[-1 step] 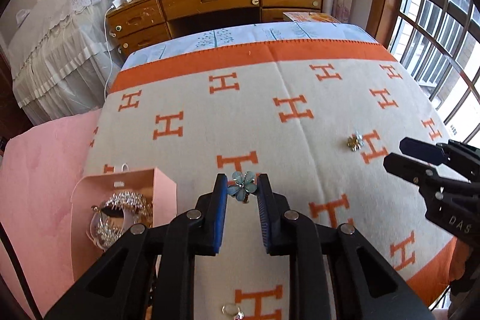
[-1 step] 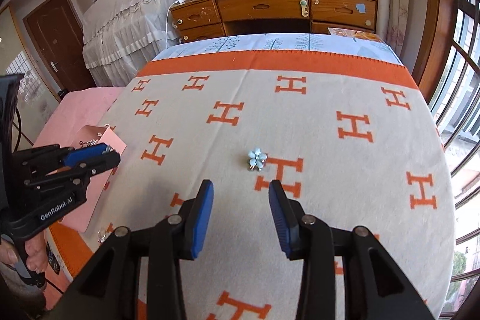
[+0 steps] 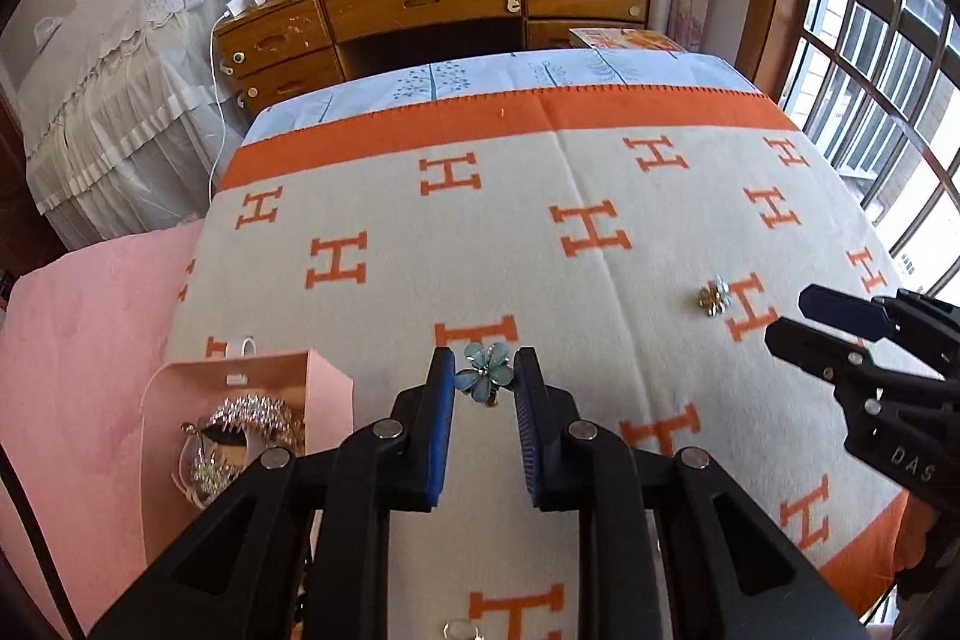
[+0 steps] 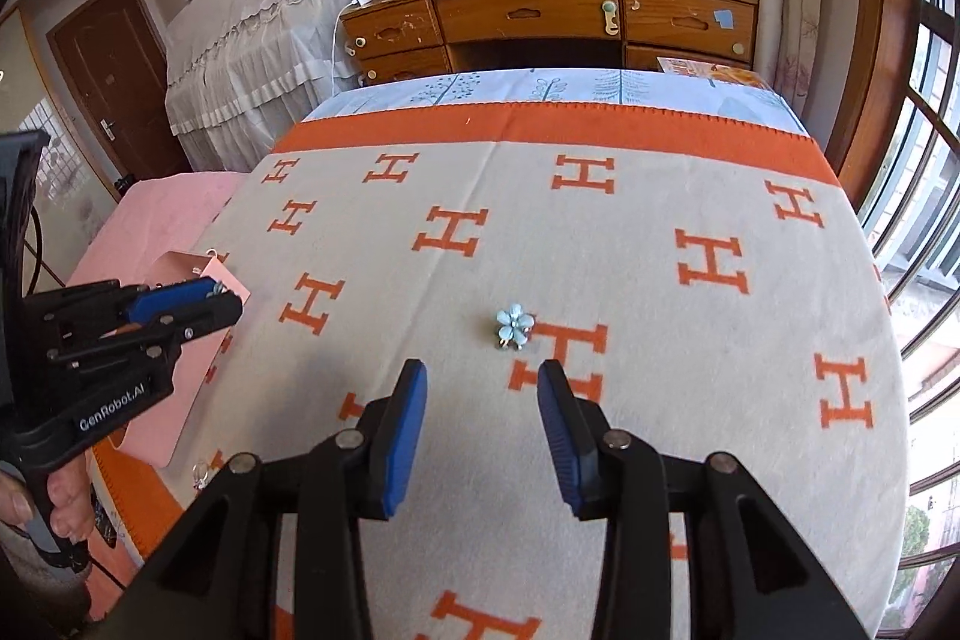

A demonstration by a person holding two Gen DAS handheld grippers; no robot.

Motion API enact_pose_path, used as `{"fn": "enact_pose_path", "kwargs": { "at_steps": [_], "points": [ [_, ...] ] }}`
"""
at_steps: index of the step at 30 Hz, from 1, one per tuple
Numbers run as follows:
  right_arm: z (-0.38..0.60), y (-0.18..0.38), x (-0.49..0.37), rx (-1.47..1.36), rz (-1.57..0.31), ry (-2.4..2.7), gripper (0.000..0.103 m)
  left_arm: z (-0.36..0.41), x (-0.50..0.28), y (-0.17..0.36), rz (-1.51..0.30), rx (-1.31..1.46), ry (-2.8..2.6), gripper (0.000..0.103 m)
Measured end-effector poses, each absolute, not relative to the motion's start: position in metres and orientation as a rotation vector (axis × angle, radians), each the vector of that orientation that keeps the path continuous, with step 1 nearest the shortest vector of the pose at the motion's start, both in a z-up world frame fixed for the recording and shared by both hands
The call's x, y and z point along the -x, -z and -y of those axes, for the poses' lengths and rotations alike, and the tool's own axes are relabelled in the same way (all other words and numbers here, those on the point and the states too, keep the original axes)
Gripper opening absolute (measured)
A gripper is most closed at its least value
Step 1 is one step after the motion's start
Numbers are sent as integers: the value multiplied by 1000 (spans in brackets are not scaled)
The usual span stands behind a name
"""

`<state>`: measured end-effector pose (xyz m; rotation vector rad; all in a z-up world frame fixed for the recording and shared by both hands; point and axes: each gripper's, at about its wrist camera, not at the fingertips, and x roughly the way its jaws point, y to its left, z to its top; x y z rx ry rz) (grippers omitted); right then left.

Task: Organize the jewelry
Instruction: 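Grasp the small blue flower pin with the right tool while the left holds its brooch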

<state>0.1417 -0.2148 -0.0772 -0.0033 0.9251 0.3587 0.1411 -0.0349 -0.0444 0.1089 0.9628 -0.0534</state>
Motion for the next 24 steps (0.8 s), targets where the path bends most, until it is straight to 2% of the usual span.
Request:
{"fn": "enact_pose_path", "kwargs": {
  "at_steps": [12,19,20,21,22,24],
  "points": [
    [197,115,-178,64,-1010,-294,39,37,-190,85,-1012,-27,5,18],
    [186,119,-174,154,-970,-251,39,36,-190,92,-1025,-17,17,18],
    [185,119,-173,156,-961,-247,34,36,-189,93,-1026,-15,21,18],
    [185,119,-173,154,-954,-246,23,36,-188,93,-1027,-15,23,18],
    [185,118,-173,146,-953,-246,18,36,-187,94,-1028,-14,26,18],
    [186,118,-174,135,-955,-243,18,36,-183,93,-1031,-12,35,18]
  ]
}}
